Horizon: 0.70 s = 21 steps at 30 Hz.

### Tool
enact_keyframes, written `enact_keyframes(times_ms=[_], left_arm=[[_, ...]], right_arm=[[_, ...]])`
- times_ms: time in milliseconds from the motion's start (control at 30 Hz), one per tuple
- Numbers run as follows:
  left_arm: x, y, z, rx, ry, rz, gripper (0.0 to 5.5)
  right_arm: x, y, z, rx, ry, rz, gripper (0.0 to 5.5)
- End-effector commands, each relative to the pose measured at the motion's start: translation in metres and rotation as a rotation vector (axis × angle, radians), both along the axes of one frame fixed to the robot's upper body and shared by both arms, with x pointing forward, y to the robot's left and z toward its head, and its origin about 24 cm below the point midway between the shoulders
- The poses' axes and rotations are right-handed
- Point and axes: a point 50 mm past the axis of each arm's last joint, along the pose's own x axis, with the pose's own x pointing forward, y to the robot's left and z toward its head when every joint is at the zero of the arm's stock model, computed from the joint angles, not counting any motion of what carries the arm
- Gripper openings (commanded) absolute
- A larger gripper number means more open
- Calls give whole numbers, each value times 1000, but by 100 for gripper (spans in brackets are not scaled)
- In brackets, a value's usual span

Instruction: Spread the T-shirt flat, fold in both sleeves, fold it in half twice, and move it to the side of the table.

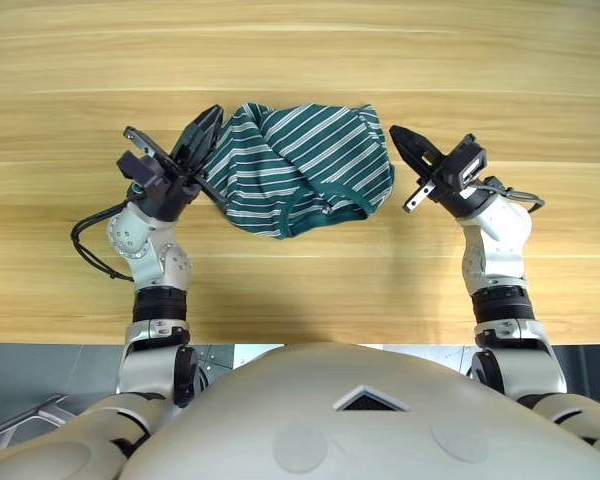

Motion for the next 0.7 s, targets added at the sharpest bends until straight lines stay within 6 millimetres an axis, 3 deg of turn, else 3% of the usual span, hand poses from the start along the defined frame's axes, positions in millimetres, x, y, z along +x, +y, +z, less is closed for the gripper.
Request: enact_keyframes(times_ms=[33,700], left_arm=[[-1,2,-1,14,2,1,0],[-1,0,0,26,1,0,0]], right_arm=[[0,0,2,-16,-13,17,3],[-2,2,0,-26,-13,29,3]])
